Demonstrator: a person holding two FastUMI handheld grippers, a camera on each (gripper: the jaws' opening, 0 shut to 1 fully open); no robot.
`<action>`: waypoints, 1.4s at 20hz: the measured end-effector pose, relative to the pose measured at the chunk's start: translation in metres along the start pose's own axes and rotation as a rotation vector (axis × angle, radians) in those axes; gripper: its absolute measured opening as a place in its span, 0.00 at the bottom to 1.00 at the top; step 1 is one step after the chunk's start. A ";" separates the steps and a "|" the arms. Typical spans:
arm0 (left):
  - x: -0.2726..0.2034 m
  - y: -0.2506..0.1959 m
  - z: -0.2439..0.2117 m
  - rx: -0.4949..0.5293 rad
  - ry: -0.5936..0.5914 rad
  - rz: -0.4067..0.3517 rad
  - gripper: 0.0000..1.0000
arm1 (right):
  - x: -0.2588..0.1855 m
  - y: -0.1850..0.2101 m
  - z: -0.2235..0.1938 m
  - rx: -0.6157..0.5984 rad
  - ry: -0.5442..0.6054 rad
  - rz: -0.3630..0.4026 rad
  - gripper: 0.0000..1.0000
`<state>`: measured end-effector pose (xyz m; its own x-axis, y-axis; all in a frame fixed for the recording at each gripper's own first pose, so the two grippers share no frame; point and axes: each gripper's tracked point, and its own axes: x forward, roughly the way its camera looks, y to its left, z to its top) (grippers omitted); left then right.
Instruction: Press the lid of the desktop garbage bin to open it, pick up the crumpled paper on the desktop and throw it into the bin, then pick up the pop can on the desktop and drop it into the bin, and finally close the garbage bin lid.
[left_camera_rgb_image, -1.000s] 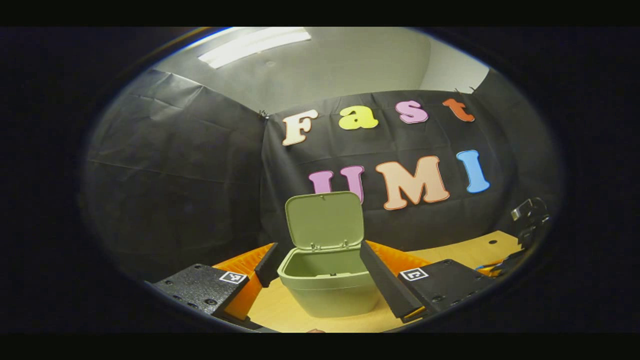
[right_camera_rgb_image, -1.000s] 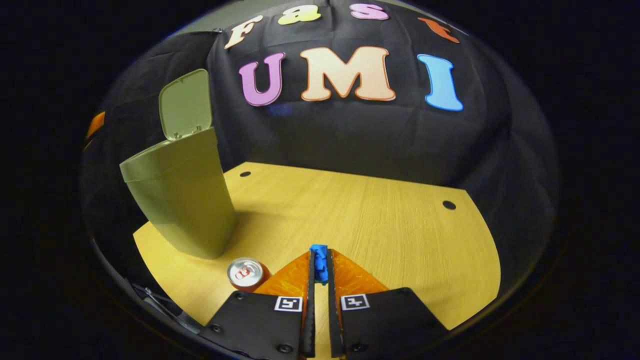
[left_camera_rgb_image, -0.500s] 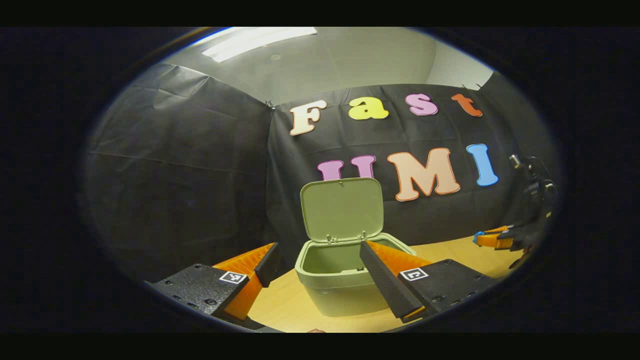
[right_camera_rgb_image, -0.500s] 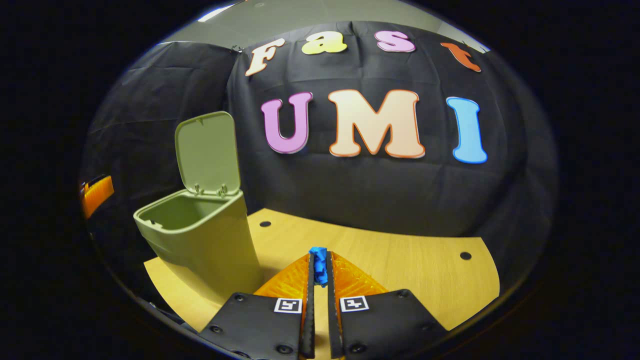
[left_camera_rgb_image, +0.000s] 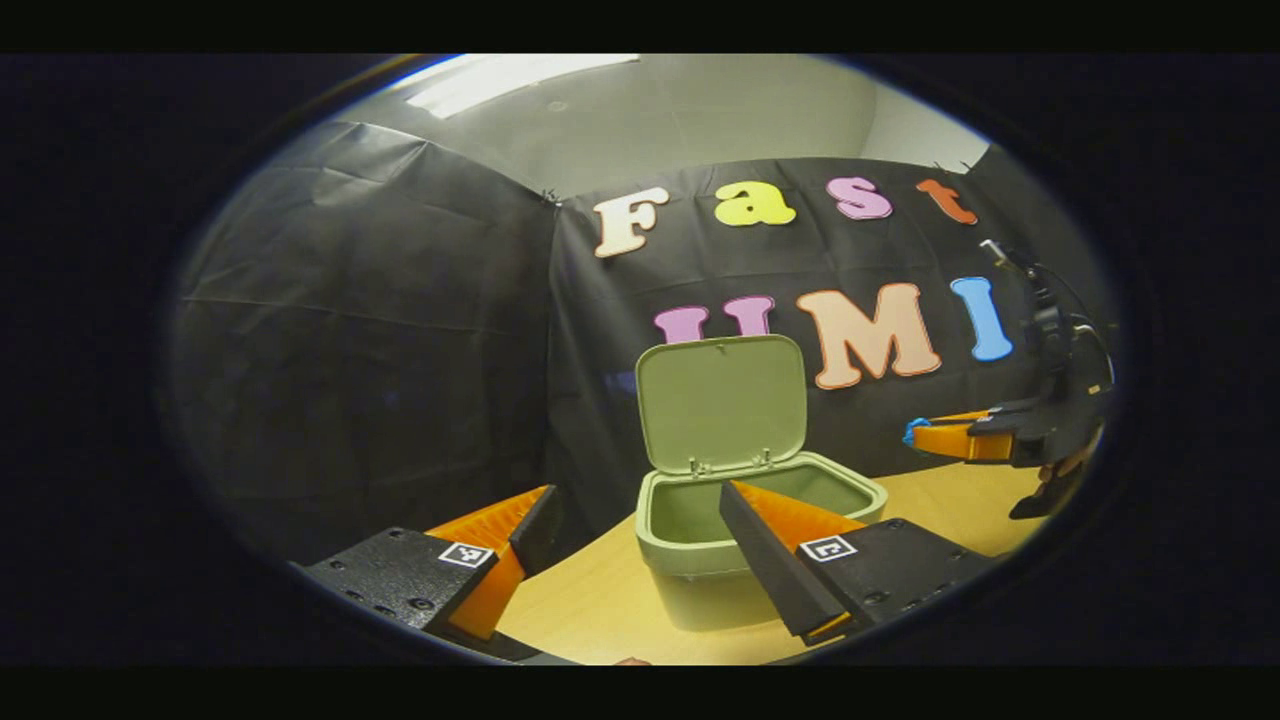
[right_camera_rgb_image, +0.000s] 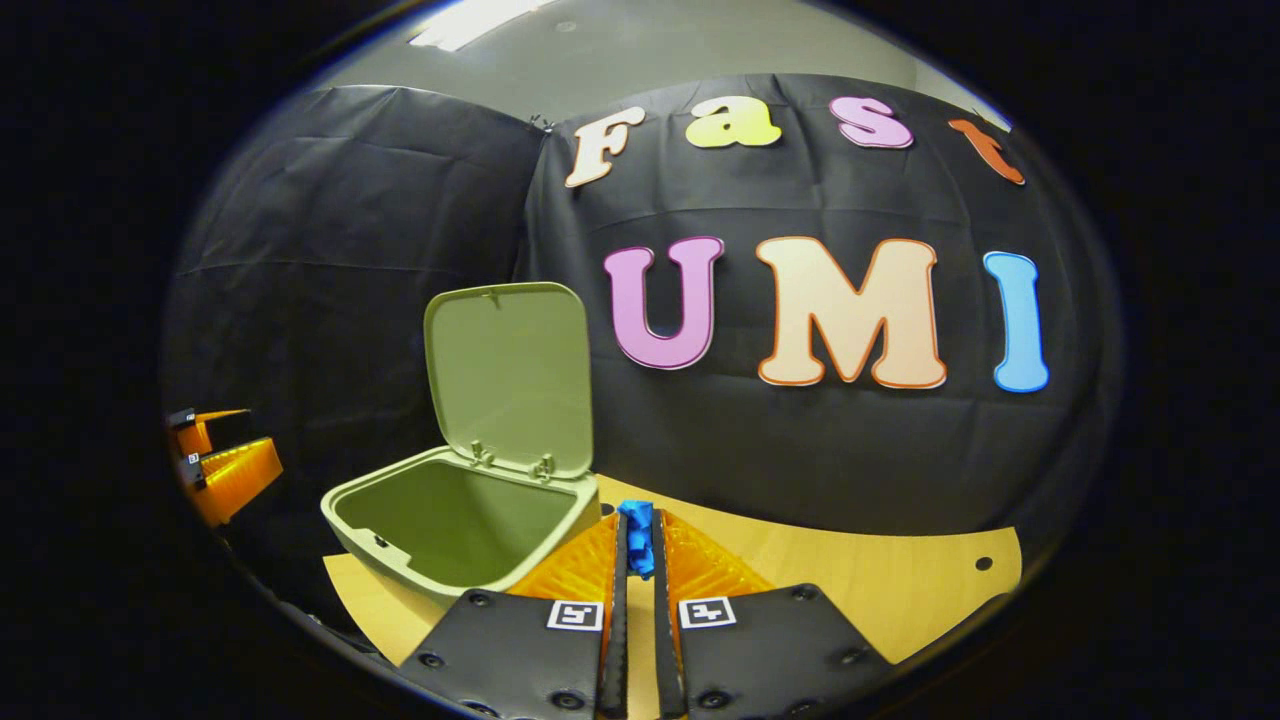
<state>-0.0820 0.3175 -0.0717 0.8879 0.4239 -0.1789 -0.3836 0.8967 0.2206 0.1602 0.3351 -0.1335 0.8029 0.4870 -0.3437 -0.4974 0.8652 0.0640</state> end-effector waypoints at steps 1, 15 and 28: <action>0.000 0.004 -0.001 0.002 0.005 0.008 0.95 | 0.003 0.012 0.000 0.000 -0.002 0.031 0.13; -0.003 -0.042 -0.019 -0.032 0.061 -0.078 1.00 | -0.016 0.043 0.003 -0.027 -0.061 0.155 0.96; -0.019 -0.193 -0.003 -0.032 0.043 -0.339 0.95 | -0.114 -0.129 -0.009 0.013 -0.047 -0.153 1.00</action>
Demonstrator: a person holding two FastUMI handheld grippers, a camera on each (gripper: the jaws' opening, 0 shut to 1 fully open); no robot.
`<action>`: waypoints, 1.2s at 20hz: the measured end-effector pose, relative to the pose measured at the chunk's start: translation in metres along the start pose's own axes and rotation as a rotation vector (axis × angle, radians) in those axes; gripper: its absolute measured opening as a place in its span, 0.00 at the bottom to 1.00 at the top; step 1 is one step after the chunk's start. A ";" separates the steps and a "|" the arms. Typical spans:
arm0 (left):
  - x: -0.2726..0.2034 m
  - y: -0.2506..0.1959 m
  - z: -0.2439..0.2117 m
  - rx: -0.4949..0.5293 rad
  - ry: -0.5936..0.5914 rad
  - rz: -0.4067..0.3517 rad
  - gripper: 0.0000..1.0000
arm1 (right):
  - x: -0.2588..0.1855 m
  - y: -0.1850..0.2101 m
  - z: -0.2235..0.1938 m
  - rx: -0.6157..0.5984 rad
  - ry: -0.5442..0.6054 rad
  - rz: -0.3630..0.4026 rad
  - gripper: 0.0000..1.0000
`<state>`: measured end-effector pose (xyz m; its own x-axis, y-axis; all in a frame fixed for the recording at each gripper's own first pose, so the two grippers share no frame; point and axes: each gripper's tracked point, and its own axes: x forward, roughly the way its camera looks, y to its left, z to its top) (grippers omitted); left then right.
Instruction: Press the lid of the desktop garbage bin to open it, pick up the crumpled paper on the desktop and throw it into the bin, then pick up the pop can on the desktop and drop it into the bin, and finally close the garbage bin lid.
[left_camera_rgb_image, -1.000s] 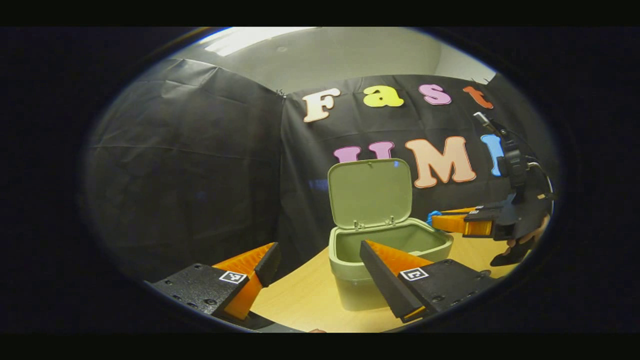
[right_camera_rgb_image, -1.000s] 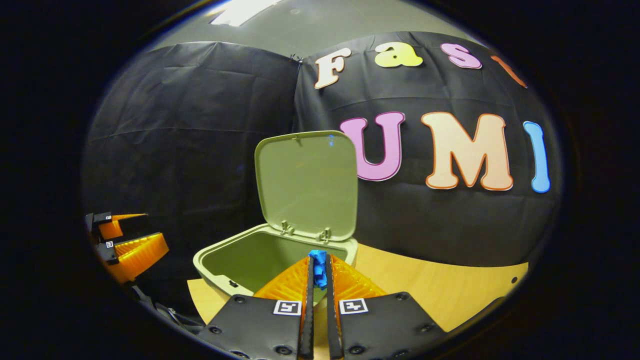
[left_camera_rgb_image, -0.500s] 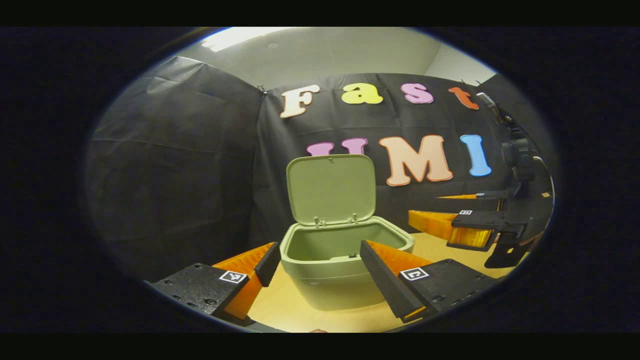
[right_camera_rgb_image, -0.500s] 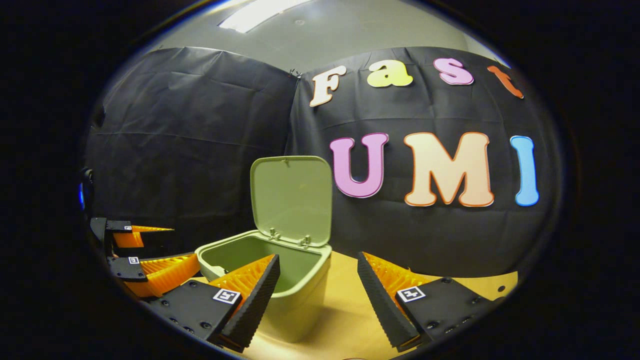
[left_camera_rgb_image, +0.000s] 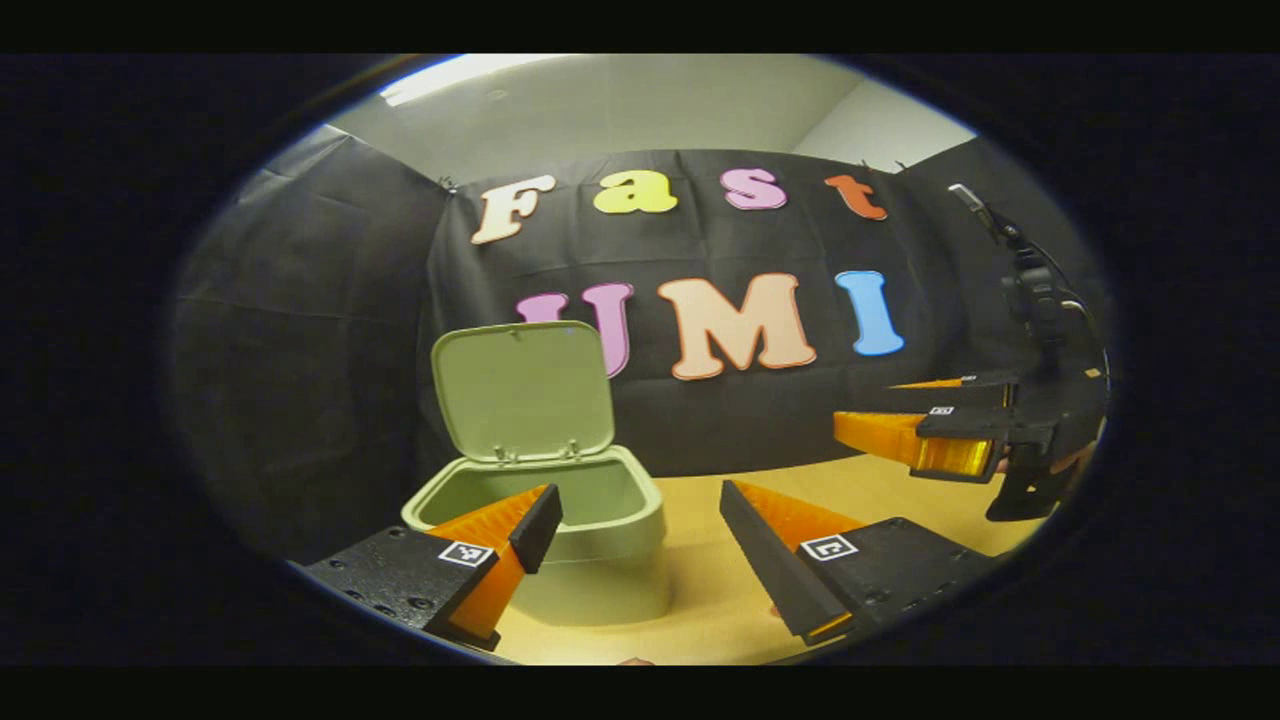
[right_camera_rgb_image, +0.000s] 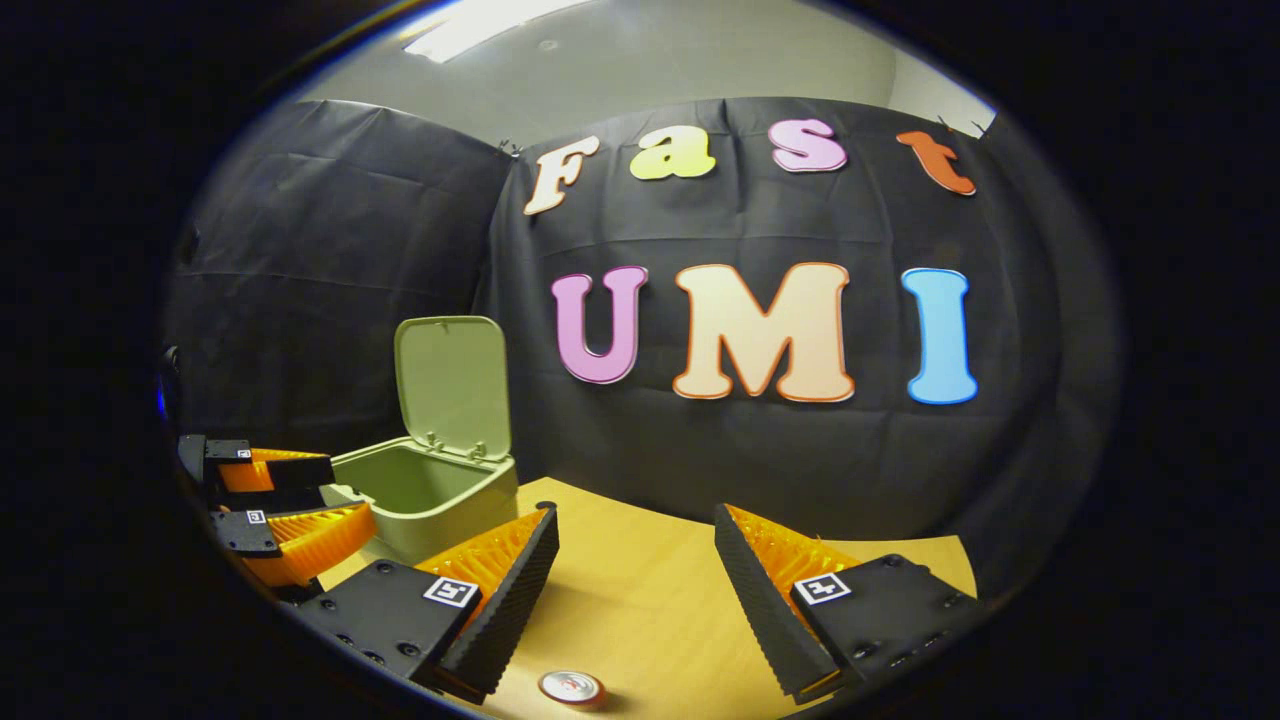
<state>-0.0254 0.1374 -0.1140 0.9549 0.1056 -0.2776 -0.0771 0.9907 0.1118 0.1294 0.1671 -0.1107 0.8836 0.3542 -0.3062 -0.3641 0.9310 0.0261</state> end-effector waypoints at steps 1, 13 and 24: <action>0.001 -0.010 -0.002 -0.002 0.004 -0.016 0.95 | -0.006 -0.014 -0.003 0.004 0.005 -0.022 0.98; 0.015 -0.121 -0.073 -0.019 0.161 -0.202 0.95 | -0.090 -0.137 -0.045 0.029 0.090 -0.262 0.98; 0.022 -0.164 -0.168 0.031 0.354 -0.264 0.96 | -0.150 -0.187 -0.087 0.079 0.173 -0.399 0.98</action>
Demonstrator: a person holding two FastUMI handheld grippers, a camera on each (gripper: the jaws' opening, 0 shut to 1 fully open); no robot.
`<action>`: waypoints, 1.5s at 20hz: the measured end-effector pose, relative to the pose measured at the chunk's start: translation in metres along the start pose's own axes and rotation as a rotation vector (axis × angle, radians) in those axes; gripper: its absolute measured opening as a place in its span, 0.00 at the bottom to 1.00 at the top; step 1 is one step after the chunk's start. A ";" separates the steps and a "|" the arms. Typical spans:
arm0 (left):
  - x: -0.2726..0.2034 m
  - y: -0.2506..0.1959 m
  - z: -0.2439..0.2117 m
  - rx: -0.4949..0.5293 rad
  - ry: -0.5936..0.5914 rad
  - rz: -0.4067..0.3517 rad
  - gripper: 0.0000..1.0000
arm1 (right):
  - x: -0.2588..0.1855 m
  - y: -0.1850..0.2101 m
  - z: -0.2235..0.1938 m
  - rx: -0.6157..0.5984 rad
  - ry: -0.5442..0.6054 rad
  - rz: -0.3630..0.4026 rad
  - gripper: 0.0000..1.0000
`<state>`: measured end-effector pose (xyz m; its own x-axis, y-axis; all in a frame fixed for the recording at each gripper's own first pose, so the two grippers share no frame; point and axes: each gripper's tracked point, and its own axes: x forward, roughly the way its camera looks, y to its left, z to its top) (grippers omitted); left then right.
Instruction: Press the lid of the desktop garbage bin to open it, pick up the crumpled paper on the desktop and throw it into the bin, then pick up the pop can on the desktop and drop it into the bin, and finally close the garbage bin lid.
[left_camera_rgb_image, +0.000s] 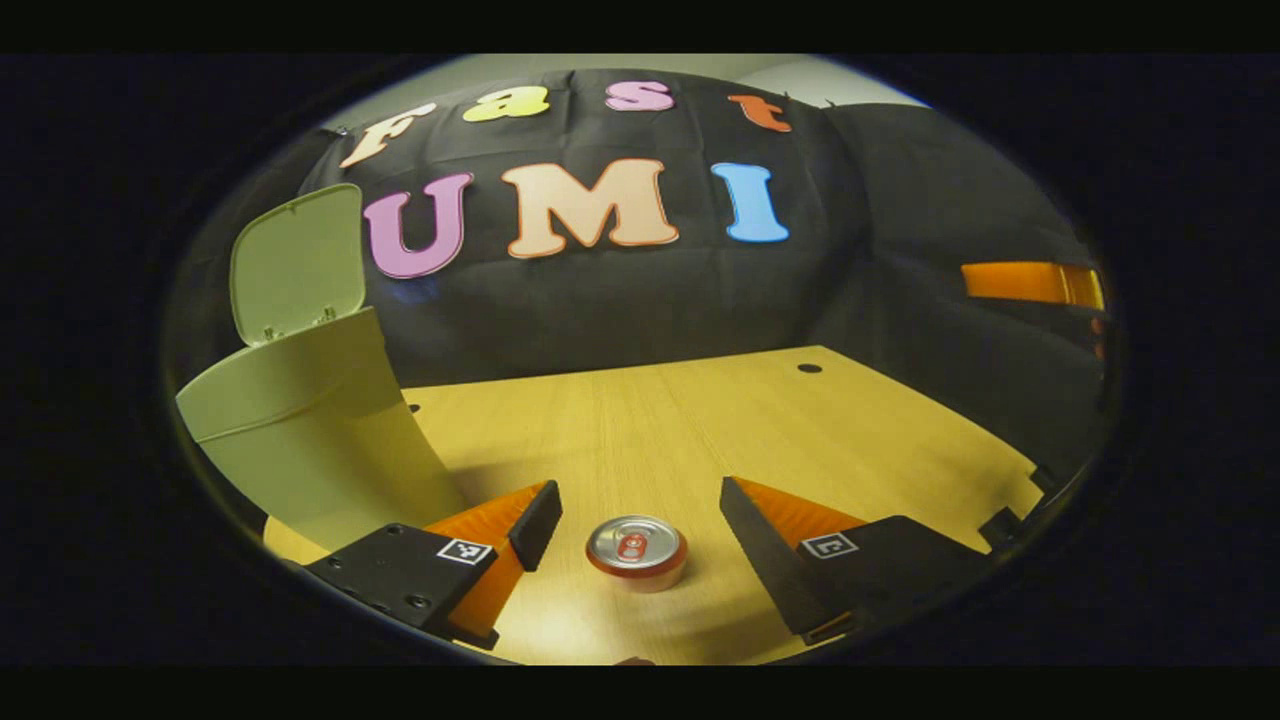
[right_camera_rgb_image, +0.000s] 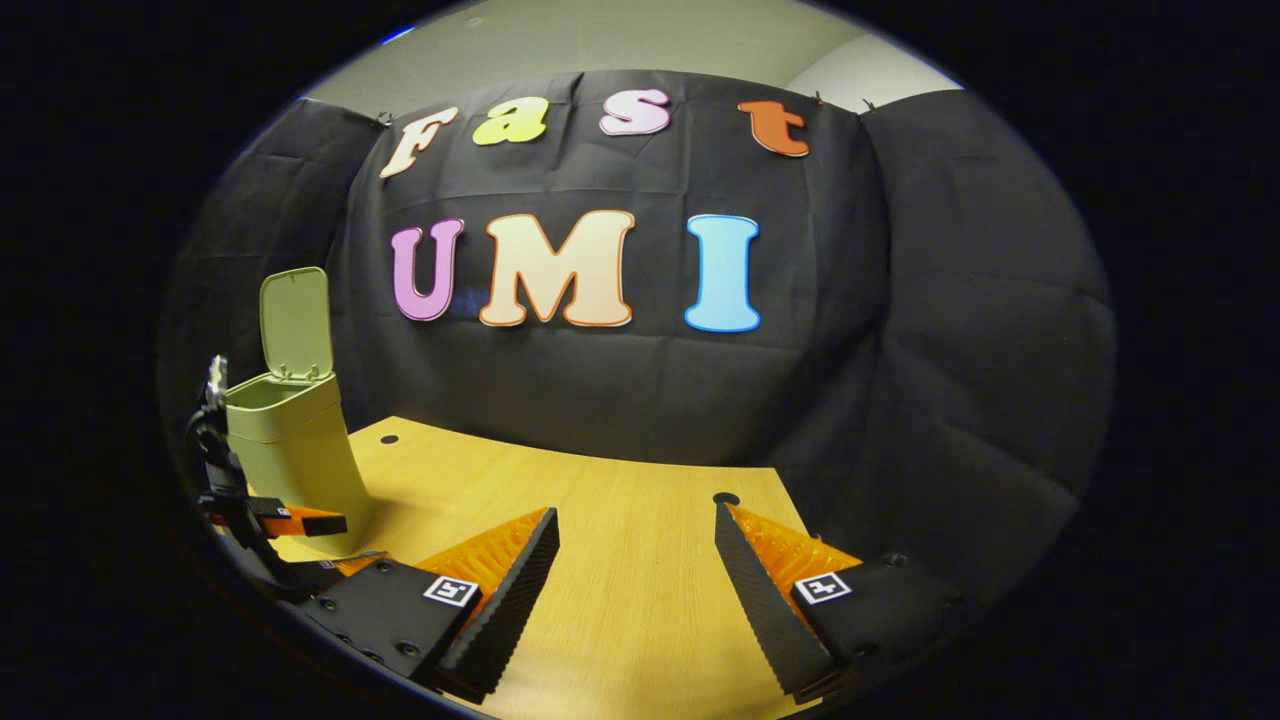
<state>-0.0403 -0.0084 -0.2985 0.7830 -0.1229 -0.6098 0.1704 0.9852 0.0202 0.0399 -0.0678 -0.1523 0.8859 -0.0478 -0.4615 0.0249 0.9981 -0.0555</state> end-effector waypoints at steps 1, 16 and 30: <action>0.003 0.000 -0.011 0.007 0.023 0.005 0.96 | -0.002 -0.006 -0.003 0.010 0.006 -0.013 0.98; 0.024 0.003 -0.063 0.037 0.150 0.002 0.76 | -0.015 -0.021 -0.032 0.006 0.043 -0.057 0.99; 0.014 0.069 0.122 0.019 -0.183 0.113 0.75 | -0.008 0.012 -0.042 0.027 0.039 0.020 0.99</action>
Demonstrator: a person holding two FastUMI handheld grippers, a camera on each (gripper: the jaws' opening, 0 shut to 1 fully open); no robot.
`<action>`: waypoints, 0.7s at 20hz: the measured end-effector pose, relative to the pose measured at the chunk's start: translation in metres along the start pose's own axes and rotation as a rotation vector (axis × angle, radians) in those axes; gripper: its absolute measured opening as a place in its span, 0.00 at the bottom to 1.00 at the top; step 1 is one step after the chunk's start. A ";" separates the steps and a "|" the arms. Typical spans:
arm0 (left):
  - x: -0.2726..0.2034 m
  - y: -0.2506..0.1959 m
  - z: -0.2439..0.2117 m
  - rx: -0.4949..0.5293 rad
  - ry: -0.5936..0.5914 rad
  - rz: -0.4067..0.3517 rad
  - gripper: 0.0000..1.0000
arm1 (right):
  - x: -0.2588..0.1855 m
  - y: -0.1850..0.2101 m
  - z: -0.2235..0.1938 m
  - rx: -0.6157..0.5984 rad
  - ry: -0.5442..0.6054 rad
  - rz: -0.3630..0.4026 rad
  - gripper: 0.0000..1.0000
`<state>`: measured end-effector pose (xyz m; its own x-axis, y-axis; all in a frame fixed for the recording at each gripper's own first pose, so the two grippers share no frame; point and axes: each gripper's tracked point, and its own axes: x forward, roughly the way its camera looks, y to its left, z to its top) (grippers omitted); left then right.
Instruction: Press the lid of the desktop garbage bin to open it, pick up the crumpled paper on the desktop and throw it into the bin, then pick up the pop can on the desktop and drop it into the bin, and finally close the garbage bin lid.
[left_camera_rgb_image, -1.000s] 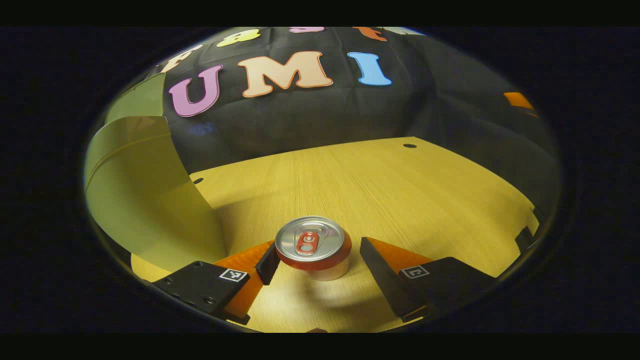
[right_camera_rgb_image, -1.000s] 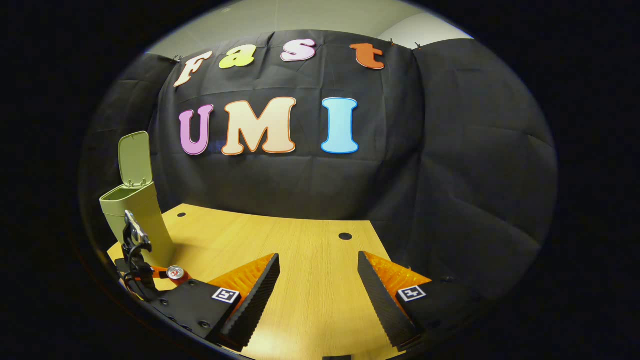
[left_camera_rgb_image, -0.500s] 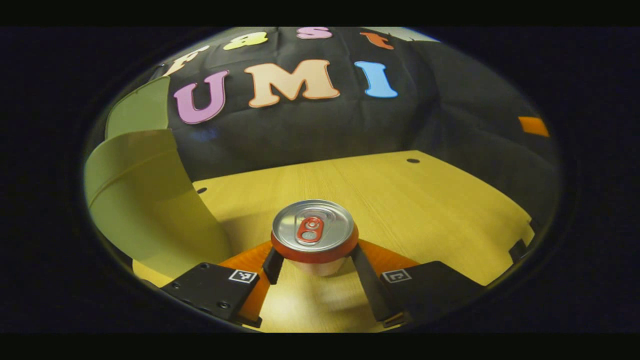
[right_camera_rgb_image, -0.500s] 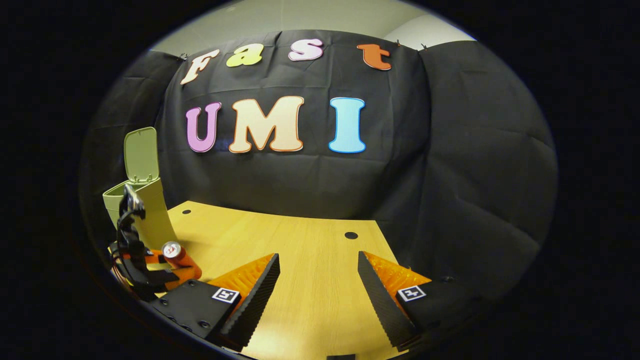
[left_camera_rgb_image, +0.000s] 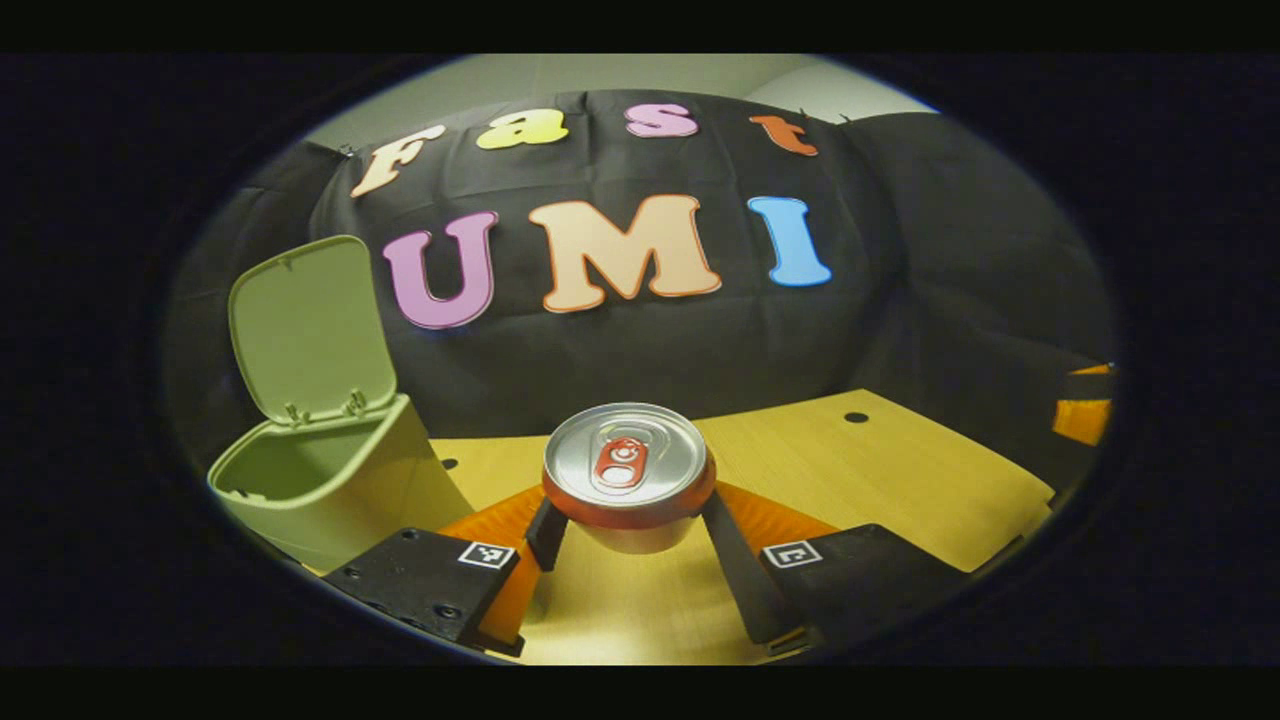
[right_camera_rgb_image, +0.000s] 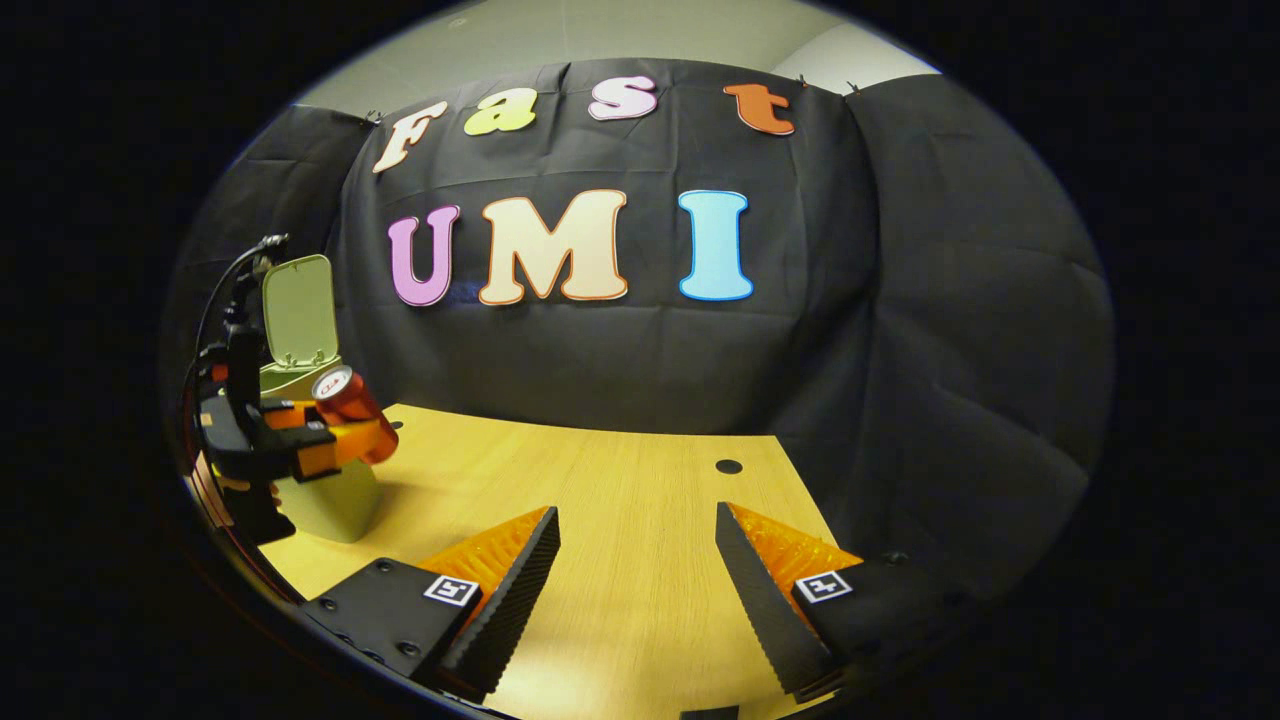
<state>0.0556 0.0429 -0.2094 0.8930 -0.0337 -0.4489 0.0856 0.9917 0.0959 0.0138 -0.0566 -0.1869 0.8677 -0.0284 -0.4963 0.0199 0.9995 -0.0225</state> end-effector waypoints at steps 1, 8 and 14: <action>0.000 0.008 0.008 -0.001 -0.019 0.018 0.75 | 0.000 0.000 -0.001 0.002 0.001 0.003 0.99; 0.001 0.067 0.068 0.010 -0.139 0.136 0.74 | 0.005 0.005 -0.007 0.006 0.011 0.021 0.99; -0.008 0.118 0.091 -0.001 -0.194 0.246 0.75 | 0.010 0.018 -0.009 0.002 0.015 0.053 0.99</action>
<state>0.0989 0.1487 -0.1140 0.9546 0.1844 -0.2340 -0.1439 0.9731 0.1799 0.0179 -0.0394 -0.2000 0.8598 0.0240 -0.5101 -0.0247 0.9997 0.0054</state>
